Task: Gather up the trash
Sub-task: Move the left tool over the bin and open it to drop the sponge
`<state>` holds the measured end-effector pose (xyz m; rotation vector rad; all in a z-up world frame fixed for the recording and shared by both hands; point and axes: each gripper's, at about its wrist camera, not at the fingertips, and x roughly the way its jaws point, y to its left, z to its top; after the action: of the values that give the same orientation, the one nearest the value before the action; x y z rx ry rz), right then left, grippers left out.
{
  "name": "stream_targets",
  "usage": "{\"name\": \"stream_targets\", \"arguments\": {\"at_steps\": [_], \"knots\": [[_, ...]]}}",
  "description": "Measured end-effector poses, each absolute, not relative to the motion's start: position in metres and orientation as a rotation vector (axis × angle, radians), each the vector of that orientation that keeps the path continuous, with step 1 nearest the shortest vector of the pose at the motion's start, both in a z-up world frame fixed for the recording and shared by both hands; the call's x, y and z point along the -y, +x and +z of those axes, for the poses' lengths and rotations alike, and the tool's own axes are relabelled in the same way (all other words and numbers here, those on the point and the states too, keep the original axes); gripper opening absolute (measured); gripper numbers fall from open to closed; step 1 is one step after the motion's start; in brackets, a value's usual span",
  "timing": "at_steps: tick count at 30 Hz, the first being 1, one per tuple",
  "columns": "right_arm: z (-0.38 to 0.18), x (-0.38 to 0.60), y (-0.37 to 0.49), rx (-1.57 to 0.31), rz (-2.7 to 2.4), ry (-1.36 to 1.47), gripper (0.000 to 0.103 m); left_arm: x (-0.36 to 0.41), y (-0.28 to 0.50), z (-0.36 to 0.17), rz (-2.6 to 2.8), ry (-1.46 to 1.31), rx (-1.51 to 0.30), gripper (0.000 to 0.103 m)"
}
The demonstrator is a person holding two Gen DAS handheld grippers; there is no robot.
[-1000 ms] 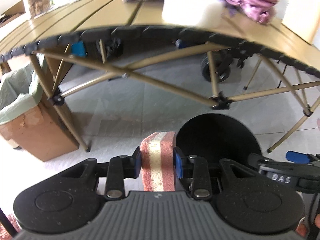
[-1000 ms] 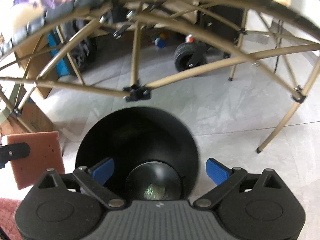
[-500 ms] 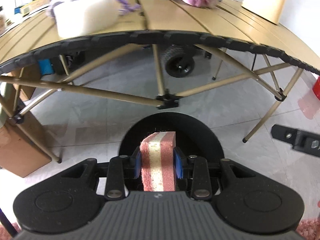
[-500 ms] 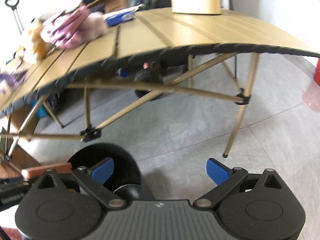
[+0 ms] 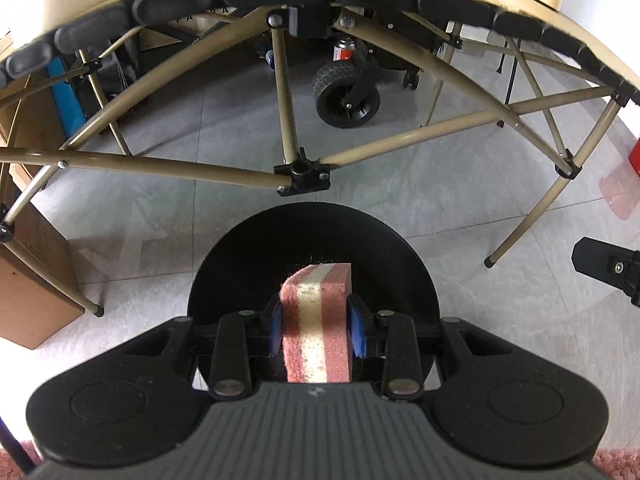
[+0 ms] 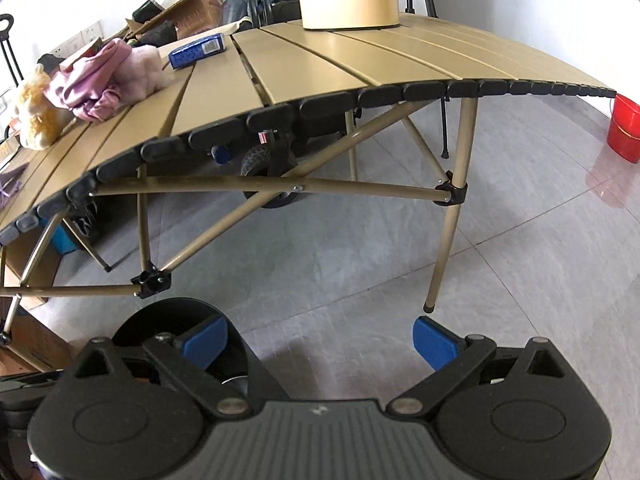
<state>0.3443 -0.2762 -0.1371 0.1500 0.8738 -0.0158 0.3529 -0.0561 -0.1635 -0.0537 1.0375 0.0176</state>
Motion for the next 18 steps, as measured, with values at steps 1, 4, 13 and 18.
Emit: {"name": "stream_targets", "arguments": {"at_steps": [1, 4, 13, 18], "knots": [[-0.1382, 0.2756, 0.3447, -0.876, -0.016, 0.148, 0.100, 0.0569, 0.3531, -0.1648, 0.017, -0.054, -1.042, 0.033], [-0.1407, 0.2749, 0.3461, -0.882, -0.015, 0.148, 0.100, 0.0604, 0.3529, -0.1677, 0.015, -0.041, -1.047, 0.033], [-0.1422, 0.2742, 0.3470, -0.883, -0.017, 0.146, 0.100, 0.0559, 0.3502, -0.1695, 0.039, -0.039, -1.053, 0.096], [-0.1425, 0.2738, 0.3469, -0.882, -0.017, 0.145, 0.100, 0.0525, 0.3504, -0.1700, 0.047, -0.052, -1.063, 0.102]]}}
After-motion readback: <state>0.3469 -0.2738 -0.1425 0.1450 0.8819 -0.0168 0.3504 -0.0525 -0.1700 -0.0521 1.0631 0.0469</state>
